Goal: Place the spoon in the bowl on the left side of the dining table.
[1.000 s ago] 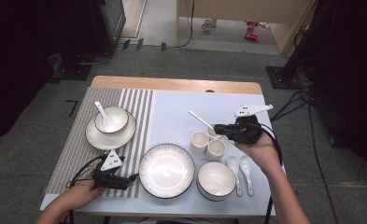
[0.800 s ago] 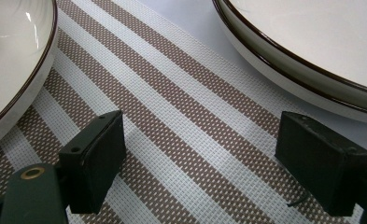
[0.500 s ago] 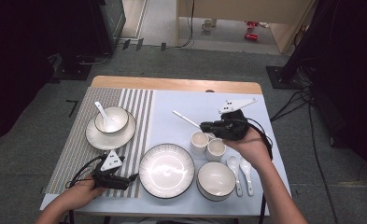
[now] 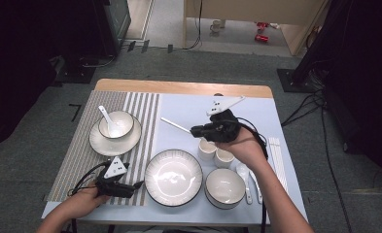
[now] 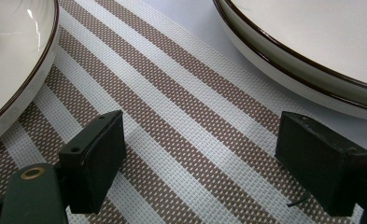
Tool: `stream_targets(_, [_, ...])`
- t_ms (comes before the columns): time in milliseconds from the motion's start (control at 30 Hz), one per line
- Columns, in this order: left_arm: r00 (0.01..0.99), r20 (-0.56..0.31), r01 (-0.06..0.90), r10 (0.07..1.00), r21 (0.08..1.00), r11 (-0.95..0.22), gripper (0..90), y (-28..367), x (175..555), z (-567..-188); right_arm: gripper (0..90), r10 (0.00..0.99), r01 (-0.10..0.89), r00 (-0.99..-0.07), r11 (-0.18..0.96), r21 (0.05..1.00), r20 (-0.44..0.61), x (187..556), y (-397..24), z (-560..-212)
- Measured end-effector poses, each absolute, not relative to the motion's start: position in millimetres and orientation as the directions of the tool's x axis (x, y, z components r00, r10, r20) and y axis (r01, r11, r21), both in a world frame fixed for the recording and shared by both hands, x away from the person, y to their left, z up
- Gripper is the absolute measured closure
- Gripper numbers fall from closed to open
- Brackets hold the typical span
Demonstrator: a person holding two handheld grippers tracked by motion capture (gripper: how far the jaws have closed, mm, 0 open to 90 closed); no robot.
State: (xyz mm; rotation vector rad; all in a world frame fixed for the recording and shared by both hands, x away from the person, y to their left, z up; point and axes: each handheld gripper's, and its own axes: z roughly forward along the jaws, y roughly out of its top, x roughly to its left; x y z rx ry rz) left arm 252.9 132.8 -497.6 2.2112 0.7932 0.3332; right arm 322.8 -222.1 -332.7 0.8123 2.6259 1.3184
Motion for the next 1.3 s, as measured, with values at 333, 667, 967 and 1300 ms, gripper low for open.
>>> stream_targets(333, [0.774, -0.007, 0.438, 0.633, 0.728, -0.527, 16.1, 133.1, 252.8, -497.5, 85.1, 0.446, 0.394, -0.88, 0.499, 0.772, 0.161, 328.9, -194.5, -328.3])
stream_targets(667, [0.773, -0.008, 0.44, 0.635, 0.728, -0.526, 16.1, 133.3, 252.5, -497.4, 85.1, 0.403, 0.376, -0.9, 0.526, 0.763, 0.165, 336.4, -169.4, -324.5])
stream_targets(967, [0.773, -0.011, 0.442, 0.635, 0.727, -0.526, 16.0, 133.6, 252.5, -497.3, 85.1, 0.386, 0.372, -0.907, 0.544, 0.752, 0.169, 342.8, -149.7, -325.7])
stream_targets(1300, [0.772, -0.013, 0.443, 0.636, 0.728, -0.523, 16.0, 133.6, 252.6, -497.5, 85.1, 0.367, 0.363, -0.915, 0.561, 0.744, 0.169, 346.2, -128.2, -324.5])
